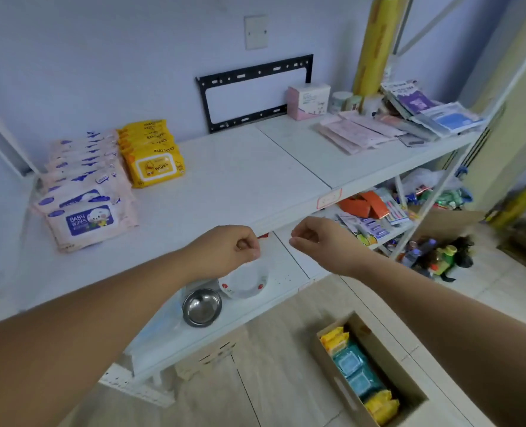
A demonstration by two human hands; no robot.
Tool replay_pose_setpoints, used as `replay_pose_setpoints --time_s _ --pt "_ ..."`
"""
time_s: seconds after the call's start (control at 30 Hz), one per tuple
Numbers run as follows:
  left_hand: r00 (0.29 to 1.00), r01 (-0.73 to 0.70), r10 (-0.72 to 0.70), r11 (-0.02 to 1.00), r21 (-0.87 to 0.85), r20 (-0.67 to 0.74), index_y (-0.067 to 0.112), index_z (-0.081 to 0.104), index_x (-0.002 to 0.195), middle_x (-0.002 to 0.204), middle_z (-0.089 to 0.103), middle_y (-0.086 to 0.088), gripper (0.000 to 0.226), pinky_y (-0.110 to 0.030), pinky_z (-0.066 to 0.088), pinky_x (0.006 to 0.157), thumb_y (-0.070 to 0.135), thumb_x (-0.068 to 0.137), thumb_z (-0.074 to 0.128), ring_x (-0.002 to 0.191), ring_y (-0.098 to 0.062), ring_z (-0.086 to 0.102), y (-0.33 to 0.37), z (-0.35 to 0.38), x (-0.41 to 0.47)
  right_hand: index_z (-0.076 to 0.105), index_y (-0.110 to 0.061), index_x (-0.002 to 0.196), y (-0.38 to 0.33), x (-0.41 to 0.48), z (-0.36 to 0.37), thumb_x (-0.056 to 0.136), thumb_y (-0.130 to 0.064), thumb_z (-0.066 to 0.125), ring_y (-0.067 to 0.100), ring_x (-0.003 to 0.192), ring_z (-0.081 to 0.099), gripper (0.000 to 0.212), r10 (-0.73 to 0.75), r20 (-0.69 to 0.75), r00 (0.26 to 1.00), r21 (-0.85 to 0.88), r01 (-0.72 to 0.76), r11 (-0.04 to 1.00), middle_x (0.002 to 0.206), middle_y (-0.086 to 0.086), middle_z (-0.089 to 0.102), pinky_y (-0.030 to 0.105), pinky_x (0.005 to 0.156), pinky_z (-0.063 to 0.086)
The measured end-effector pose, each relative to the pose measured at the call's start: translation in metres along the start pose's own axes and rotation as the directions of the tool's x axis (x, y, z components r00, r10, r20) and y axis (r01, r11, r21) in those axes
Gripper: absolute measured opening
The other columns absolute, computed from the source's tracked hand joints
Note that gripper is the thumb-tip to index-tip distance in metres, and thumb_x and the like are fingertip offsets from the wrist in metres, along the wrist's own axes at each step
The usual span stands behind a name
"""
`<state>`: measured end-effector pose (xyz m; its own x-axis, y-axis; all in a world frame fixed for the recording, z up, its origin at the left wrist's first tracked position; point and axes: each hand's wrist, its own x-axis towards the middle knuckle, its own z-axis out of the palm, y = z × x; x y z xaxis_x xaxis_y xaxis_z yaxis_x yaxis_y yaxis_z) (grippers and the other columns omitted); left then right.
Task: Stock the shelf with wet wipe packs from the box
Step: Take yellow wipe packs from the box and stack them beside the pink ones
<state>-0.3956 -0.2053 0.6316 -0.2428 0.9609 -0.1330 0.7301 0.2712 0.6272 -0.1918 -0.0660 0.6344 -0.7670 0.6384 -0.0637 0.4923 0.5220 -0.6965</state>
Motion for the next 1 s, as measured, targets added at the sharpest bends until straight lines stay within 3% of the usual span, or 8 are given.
replay_pose_setpoints --time_s 0.13,0.3,0.4,0.5,0.63,0.77,1.0 --pt "1.0 0.007 -0.007 1.0 0.009 0.021 0.034 0.068 0.089 0.092 0.07 0.014 0.006 -0.029 0.054 0.084 0.038 0.087 0.07 0.086 -0.005 0.066 0.034 0.031 -0.001 0.064 -0.018 0.113 0.039 -0.039 -0.029 0.096 -0.038 0.061 0.013 0.096 0.063 0.026 0.017 0.005 1.0 -0.165 -0.016 0.986 0.102 -0.008 0.066 0.028 0.089 0.051" --pt "0.999 0.011 -0.013 0.999 0.044 0.051 0.028 0.068 0.093 0.09 0.069 0.009 0.009 -0.019 0.051 0.07 0.036 0.09 0.068 0.082 -0.007 0.065 0.093 0.089 0.014 0.061 -0.018 0.121 0.107 -0.085 -0.063 0.095 -0.041 0.06 0.016 0.099 0.063 0.034 0.102 0.074 0.992 -0.279 -0.077 0.957 0.109 -0.005 0.064 0.035 0.091 0.053" --pt "0.989 -0.01 -0.012 0.989 0.146 0.149 0.031 0.064 0.097 0.095 0.066 0.011 0.015 -0.032 0.055 0.082 0.044 0.089 0.064 0.088 -0.01 0.064 0.12 0.135 0.027 0.058 -0.019 0.123 0.154 -0.117 -0.085 0.095 -0.043 0.06 0.015 0.099 0.059 0.037 0.143 0.115 0.983 -0.395 -0.087 0.915 0.115 -0.002 0.063 0.034 0.09 0.052" --pt "0.969 -0.043 -0.027 0.961 0.273 0.246 0.033 0.061 0.104 0.101 0.062 0.015 0.021 -0.029 0.051 0.083 0.048 0.089 0.061 0.093 -0.008 0.061 0.147 0.186 0.038 0.056 -0.02 0.125 0.201 -0.149 -0.103 0.094 -0.044 0.06 0.018 0.101 0.058 0.039 0.199 0.155 0.968 -0.484 -0.101 0.869 0.118 0.001 0.061 0.034 0.088 0.05" --pt "0.948 -0.047 -0.047 0.957 0.286 0.315 0.037 0.056 0.101 0.105 0.06 0.014 0.021 -0.034 0.052 0.091 0.051 0.086 0.062 0.098 -0.007 0.06 0.173 0.246 0.045 0.054 -0.019 0.127 0.251 -0.184 -0.114 0.095 -0.044 0.058 0.022 0.107 0.057 0.041 0.258 0.213 0.942 -0.504 -0.12 0.856 0.12 0.002 0.059 0.032 0.085 0.046" --pt "0.931 -0.044 -0.071 0.952 0.302 0.358 0.038 0.054 0.1 0.106 0.06 0.014 0.02 -0.034 0.052 0.09 0.051 0.087 0.063 0.095 -0.006 0.059 0.186 0.287 0.048 0.054 -0.019 0.127 0.287 -0.205 -0.114 0.096 -0.043 0.057 0.02 0.099 0.054 0.039 0.302 0.258 0.918 -0.503 -0.139 0.853 0.119 0.002 0.059 0.03 0.082 0.045" --pt "0.89 -0.013 -0.151 0.935 0.354 0.43 0.03 0.06 0.11 0.11 0.063 0.012 0.028 -0.034 0.052 0.092 0.046 0.088 0.067 0.101 -0.01 0.06 0.178 0.325 0.076 0.056 -0.016 0.123 0.335 -0.21 -0.107 0.096 -0.038 0.056 0.025 0.109 0.058 0.036 0.424 0.346 0.837 -0.488 -0.225 0.843 0.118 0.004 0.061 0.037 0.093 0.051"
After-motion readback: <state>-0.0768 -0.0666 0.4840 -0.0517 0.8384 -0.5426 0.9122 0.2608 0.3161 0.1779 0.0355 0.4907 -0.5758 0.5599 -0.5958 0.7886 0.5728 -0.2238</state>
